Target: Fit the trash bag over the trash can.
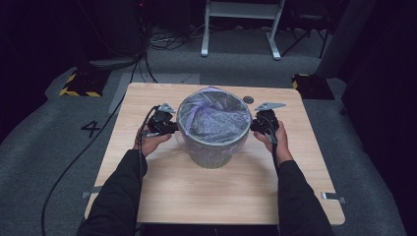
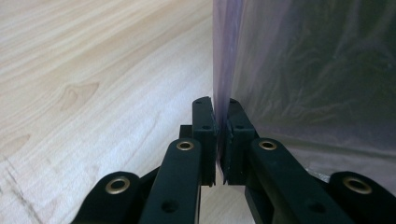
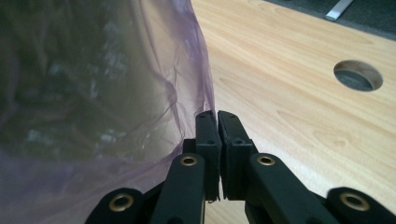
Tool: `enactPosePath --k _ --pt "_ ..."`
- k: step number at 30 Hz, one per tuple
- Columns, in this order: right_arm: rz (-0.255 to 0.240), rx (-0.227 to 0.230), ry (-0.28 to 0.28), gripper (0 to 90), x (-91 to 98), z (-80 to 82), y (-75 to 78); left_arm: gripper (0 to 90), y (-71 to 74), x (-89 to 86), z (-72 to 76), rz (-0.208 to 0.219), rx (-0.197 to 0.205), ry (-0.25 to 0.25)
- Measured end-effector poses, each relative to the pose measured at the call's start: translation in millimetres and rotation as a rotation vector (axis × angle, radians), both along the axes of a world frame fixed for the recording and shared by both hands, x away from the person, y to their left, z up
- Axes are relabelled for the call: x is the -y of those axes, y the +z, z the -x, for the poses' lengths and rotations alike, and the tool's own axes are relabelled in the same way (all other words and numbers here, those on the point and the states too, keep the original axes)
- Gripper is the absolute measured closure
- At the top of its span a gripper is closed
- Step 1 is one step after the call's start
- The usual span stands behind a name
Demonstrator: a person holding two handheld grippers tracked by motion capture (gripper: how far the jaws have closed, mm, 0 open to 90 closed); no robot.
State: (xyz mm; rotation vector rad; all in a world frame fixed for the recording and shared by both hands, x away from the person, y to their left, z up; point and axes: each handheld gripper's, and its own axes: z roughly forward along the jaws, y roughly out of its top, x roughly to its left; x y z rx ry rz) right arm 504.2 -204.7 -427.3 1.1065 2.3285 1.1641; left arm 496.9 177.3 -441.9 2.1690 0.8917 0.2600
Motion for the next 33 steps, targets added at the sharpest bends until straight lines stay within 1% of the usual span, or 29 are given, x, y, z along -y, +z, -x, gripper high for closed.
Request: enactPosePath --k 1,5,6,8,10,11,13,15,17,18,19,20,21,22,24,25,27,28,30,32,33 --pt "-0.005 -0.005 0.003 87.5 1.7 1.4 -1.3 84.8 -1.1 -1.4 1.2 -0.004 0.001 0.001" --pt "0.006 -0.017 -0.009 84.5 9.8 5.2 -9.5 83.7 -6.4 -7.4 6.6 -0.030 -0.002 0.003" --pt "0.000 -0.013 -0.006 83.3 12.1 6.6 -11.4 83.2 -7.4 -8.9 8.3 -0.028 0.002 0.005" --pt "0.003 0.004 -0.003 82.0 15.8 10.5 -14.1 82.5 -8.7 -11.1 12.2 -0.028 0.009 0.010" --pt "-0.001 0.021 0.010 79.6 18.9 14.7 -15.9 80.8 -9.7 -13.0 15.9 -0.041 0.022 0.013" --pt "-0.004 0.020 0.014 77.8 20.5 16.0 -16.0 78.7 -10.1 -13.9 17.5 -0.050 0.029 0.019" --pt "-0.007 0.047 0.019 76.5 23.9 19.5 -15.6 75.4 -9.5 -16.6 21.1 -0.053 0.048 0.034" --pt "-0.020 0.063 0.009 70.3 27.9 21.7 -13.6 67.8 -7.0 -19.9 24.4 -0.053 0.080 0.066" --pt "-0.044 0.080 0.008 64.1 32.4 23.8 -9.6 56.4 -3.4 -24.2 28.0 -0.021 0.111 0.098" --pt "-0.050 0.089 0.007 61.0 34.4 25.3 -6.9 48.0 -1.4 -26.4 30.1 -0.005 0.121 0.119" --pt "-0.048 0.104 0.005 58.2 35.9 27.1 -4.1 41.2 1.0 -29.9 31.4 0.000 0.136 0.125" --pt "-0.048 0.118 0.009 54.7 37.5 29.0 -1.1 34.9 3.0 -32.7 33.3 0.026 0.144 0.131" --pt "-0.051 0.130 0.012 50.9 39.0 31.2 1.9 29.0 5.6 -36.4 35.2 0.044 0.157 0.121" --pt "-0.053 0.142 0.013 47.4 40.4 33.7 4.7 24.4 8.3 -39.7 37.7 0.065 0.163 0.116" --pt "-0.045 0.162 0.015 42.2 42.7 38.3 9.9 18.6 13.8 -45.9 43.1 0.106 0.174 0.103" --pt "-0.047 0.170 0.023 40.7 43.7 41.1 12.3 16.4 16.7 -48.5 46.6 0.122 0.182 0.095" --pt "-0.048 0.197 0.033 39.6 45.4 48.1 17.2 15.7 21.9 -52.4 55.2 0.145 0.208 0.074" --pt "-0.047 0.213 0.037 38.7 45.9 52.1 19.5 15.7 24.4 -53.0 59.8 0.147 0.216 0.065" --pt "-0.041 0.232 0.068 36.7 45.4 60.3 23.3 15.6 28.2 -50.9 70.1 0.143 0.227 0.035" --pt "-0.012 0.250 0.094 33.2 43.4 67.7 25.9 15.5 31.1 -45.7 81.6 0.115 0.256 0.012" --pt "-0.006 0.248 0.110 31.1 42.5 70.5 27.2 15.5 31.8 -42.9 87.5 0.117 0.270 -0.010"
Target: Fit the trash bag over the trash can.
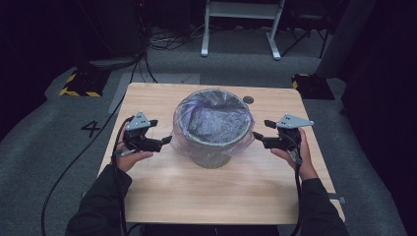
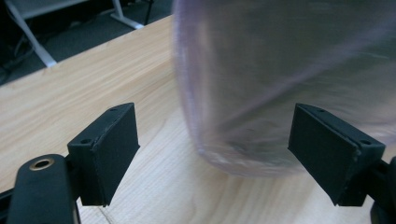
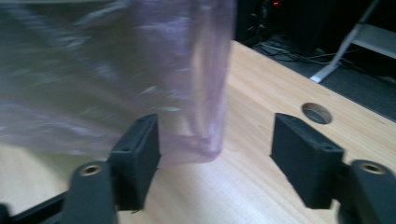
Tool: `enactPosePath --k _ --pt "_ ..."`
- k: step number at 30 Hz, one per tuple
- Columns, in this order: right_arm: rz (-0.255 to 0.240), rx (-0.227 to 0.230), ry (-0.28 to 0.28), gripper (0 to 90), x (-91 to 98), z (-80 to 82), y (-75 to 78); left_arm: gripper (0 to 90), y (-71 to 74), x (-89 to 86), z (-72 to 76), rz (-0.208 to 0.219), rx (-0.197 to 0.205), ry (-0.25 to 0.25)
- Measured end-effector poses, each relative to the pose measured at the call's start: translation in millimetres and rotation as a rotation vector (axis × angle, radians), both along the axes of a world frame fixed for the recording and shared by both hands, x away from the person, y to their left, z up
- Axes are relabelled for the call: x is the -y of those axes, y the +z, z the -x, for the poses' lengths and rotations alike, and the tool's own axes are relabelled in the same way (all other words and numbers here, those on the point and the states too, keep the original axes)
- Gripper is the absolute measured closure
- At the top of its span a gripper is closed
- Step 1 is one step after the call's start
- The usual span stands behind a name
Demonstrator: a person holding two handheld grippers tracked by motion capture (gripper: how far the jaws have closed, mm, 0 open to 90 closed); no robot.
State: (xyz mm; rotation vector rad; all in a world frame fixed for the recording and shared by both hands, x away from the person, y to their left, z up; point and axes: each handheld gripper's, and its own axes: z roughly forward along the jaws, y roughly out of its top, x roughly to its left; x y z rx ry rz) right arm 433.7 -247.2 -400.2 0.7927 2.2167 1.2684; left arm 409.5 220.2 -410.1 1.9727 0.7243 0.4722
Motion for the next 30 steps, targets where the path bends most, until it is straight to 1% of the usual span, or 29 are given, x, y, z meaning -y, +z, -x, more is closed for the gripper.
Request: enactPosePath --k 2,3,5,7,8,10,12,13,15,16,17,18,19,20,21,22,23,24,25,26,28,30 --pt "0.004 0.014 0.027 30.8 -1.4 6.4 2.1 15.6 1.2 5.0 9.2 0.006 0.009 -0.040" --pt "0.010 0.023 0.039 30.4 -2.3 9.2 2.9 15.5 1.6 7.7 12.4 0.014 0.003 -0.066" --pt "0.018 0.026 0.067 29.2 -4.6 14.5 3.4 15.5 1.7 13.2 17.3 0.028 -0.016 -0.124" --pt "0.043 0.042 0.083 27.2 -8.3 20.1 3.5 15.4 0.3 18.9 22.3 0.022 -0.021 -0.152" --pt "0.044 0.046 0.096 26.4 -10.3 23.5 3.7 15.4 -0.7 21.7 24.4 0.012 -0.022 -0.166" --pt "0.053 0.063 0.131 25.0 -14.5 31.3 4.4 15.4 -3.5 27.9 28.4 -0.010 -0.020 -0.175" --pt "0.041 0.072 0.171 23.8 -18.4 38.9 5.1 15.5 -6.6 34.6 31.5 -0.032 -0.017 -0.183" --pt "0.051 0.080 0.184 23.4 -20.5 42.9 5.4 15.5 -7.9 38.2 32.7 -0.049 -0.012 -0.181" --pt "0.061 0.098 0.198 21.9 -24.5 49.9 5.2 15.6 -10.1 44.3 33.7 -0.077 -0.003 -0.177" --pt "0.066 0.105 0.205 22.0 -26.8 53.0 4.7 15.9 -11.3 46.5 32.7 -0.083 -0.010 -0.177" --pt "0.081 0.121 0.192 22.2 -29.7 55.3 3.9 17.9 -12.7 48.0 31.1 -0.085 -0.020 -0.185" --pt "0.101 0.136 0.169 22.7 -32.8 56.8 2.8 21.7 -14.2 48.7 29.5 -0.082 -0.030 -0.195" --pt "0.108 0.143 0.154 25.4 -35.5 57.5 1.6 23.4 -15.8 49.2 27.7 -0.074 -0.038 -0.198" --pt "0.105 0.145 0.152 33.3 -37.4 57.5 0.5 25.0 -17.0 49.9 25.9 -0.074 -0.043 -0.197" --pt "0.101 0.150 0.153 44.2 -39.0 57.7 -0.6 30.0 -18.0 50.3 24.6 -0.073 -0.050 -0.204" --pt "0.096 0.152 0.162 51.2 -40.1 57.4 -1.8 35.8 -18.6 50.6 23.7 -0.070 -0.049 -0.210" --pt "0.086 0.151 0.176 58.3 -41.1 56.8 -3.3 39.1 -18.9 50.7 22.8 -0.074 -0.046 -0.203" --pt "0.074 0.152 0.188 67.7 -41.7 56.6 -4.9 45.5 -19.3 50.9 21.9 -0.082 -0.045 -0.198" --pt "0.062 0.153 0.205 73.6 -41.8 56.4 -6.6 54.3 -19.6 50.4 21.3 -0.087 -0.041 -0.210" --pt "0.050 0.149 0.217 78.4 -42.0 56.3 -8.0 59.8 -19.9 49.7 20.9 -0.088 -0.035 -0.219" --pt "0.042 0.155 0.227 87.8 -41.9 56.9 -9.9 73.9 -20.8 48.8 20.2 -0.088 -0.030 -0.226" --pt "0.028 0.145 0.242 90.0 -41.6 57.8 -11.4 84.6 -22.3 47.4 19.3 -0.085 -0.027 -0.227"
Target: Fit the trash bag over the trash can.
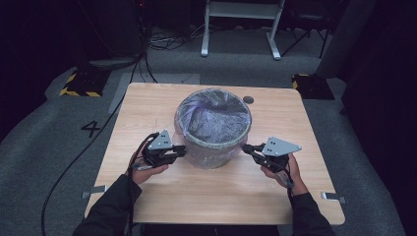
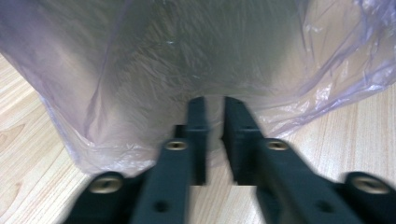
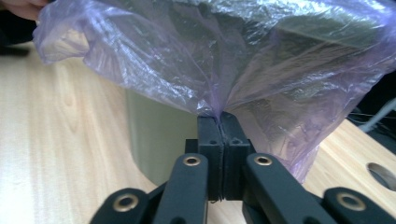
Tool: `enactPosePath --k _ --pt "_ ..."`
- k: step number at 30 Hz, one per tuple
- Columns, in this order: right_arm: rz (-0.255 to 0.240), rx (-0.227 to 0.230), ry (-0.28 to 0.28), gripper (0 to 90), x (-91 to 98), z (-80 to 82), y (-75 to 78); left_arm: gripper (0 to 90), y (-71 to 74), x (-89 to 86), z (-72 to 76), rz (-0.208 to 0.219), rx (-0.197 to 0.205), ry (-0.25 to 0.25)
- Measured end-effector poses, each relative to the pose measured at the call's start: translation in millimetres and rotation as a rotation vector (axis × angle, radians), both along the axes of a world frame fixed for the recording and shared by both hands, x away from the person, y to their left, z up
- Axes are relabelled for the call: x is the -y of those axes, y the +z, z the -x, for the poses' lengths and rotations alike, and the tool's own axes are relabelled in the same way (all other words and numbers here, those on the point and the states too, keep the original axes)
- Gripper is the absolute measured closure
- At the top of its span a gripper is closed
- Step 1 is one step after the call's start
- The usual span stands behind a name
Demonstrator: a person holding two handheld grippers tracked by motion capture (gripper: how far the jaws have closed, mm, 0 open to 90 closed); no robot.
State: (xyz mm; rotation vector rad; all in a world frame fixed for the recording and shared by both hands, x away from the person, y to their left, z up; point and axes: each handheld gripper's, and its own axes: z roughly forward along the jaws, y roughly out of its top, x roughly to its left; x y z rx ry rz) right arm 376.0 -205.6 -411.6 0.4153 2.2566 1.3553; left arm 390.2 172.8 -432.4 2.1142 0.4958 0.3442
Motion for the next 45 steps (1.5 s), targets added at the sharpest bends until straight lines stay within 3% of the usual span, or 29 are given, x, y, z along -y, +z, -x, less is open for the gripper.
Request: enactPosePath --k 1,5,11,18,28,34,37,39,41,43,45 --pt "0.000 -0.001 0.002 90.0 -0.1 0.4 -0.9 89.1 -1.0 -0.8 -0.6 0.005 -0.002 -0.002" --pt "0.029 -0.018 0.010 90.0 -2.5 1.5 -5.3 89.9 -4.9 -2.2 -1.2 0.001 -0.016 0.002" --pt "0.050 -0.059 0.012 90.0 -0.6 -0.3 -16.1 90.0 -13.8 1.5 -1.2 -0.051 -0.028 0.003" --pt "0.030 -0.166 -0.003 90.0 2.0 -13.3 -38.4 90.0 -29.3 5.9 -4.5 -0.107 -0.055 0.009" --pt "0.068 -0.307 -0.042 89.2 2.2 -30.2 -57.2 90.0 -42.1 4.1 -10.8 -0.131 -0.086 0.025" --pt "0.137 -0.351 -0.062 88.6 -1.8 -33.9 -65.3 90.0 -47.6 5.8 -12.1 -0.153 -0.095 0.025" --pt "0.140 -0.362 -0.060 88.0 -1.9 -35.0 -66.8 90.0 -48.1 5.5 -12.1 -0.148 -0.088 0.035" --pt "0.129 -0.364 -0.057 82.3 -1.1 -34.9 -66.2 89.8 -47.7 4.1 -11.4 -0.131 -0.083 0.041" --pt "0.128 -0.363 -0.060 72.6 0.4 -34.2 -64.7 74.8 -45.8 2.1 -10.0 -0.117 -0.081 0.053" --pt "0.121 -0.352 -0.056 61.1 2.0 -31.8 -62.6 66.6 -43.2 0.5 -7.1 -0.113 -0.070 0.053" --pt "0.127 -0.355 -0.058 49.5 3.4 -28.1 -60.5 49.6 -40.3 -0.9 -3.5 -0.099 -0.068 0.071"
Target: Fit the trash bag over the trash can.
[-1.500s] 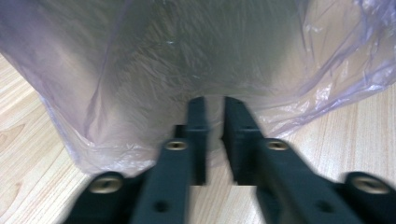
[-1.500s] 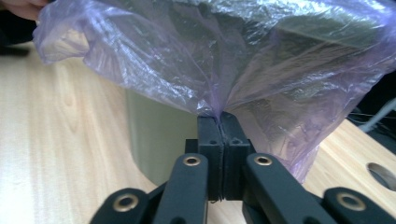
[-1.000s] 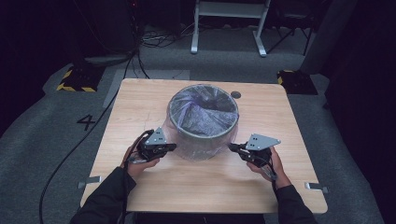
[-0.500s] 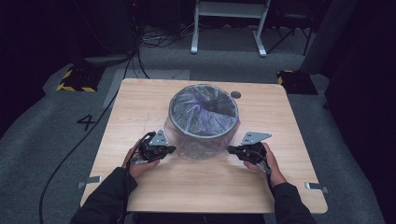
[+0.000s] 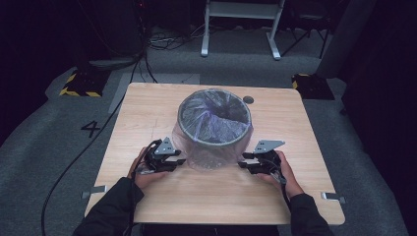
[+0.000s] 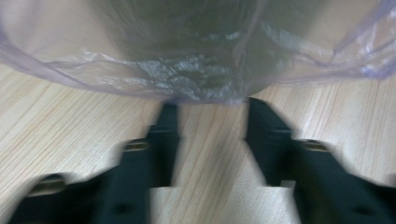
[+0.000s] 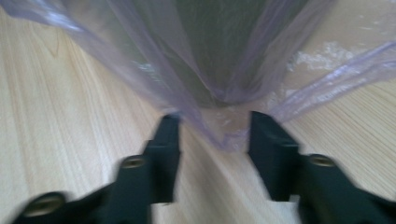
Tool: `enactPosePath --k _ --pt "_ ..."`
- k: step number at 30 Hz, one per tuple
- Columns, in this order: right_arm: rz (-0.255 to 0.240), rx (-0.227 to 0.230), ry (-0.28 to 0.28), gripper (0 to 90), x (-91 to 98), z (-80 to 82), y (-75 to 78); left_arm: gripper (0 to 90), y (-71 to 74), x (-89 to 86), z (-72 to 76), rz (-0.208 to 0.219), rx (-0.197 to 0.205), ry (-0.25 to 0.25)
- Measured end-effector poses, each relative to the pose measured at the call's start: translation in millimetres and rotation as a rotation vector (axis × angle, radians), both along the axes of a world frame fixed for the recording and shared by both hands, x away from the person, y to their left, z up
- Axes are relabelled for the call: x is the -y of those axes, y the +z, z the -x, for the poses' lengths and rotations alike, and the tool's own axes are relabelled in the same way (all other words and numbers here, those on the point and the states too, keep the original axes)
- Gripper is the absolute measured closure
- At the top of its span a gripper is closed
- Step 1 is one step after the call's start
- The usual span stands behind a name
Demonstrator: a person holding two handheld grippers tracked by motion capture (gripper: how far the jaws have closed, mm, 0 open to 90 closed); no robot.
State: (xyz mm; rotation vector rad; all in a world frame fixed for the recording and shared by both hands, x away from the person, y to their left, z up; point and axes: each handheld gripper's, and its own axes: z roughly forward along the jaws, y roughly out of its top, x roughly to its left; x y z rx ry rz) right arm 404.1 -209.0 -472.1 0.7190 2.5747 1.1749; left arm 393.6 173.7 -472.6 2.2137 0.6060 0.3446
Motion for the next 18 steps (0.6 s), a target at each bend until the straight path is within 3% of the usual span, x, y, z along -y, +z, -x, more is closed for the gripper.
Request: enactPosePath --k 3,5,11,13,18 --pt "0.000 0.024 -0.017 37.5 3.3 7.6 4.4 26.8 2.6 -2.1 5.8 0.048 -0.019 0.012" --pt "-0.006 0.051 -0.029 31.4 7.2 12.9 9.7 14.4 4.6 -3.1 10.1 0.082 -0.012 0.016" --pt "-0.098 0.118 -0.063 25.7 27.7 26.3 33.0 15.6 16.5 -4.2 22.1 0.114 0.022 -0.010" --pt "-0.127 0.134 -0.073 24.5 33.6 29.3 38.8 15.4 19.1 -6.1 26.0 0.104 0.024 -0.012" --pt "-0.076 0.157 -0.061 21.2 38.0 36.3 44.5 15.6 20.0 -13.5 33.4 0.088 0.055 -0.013"
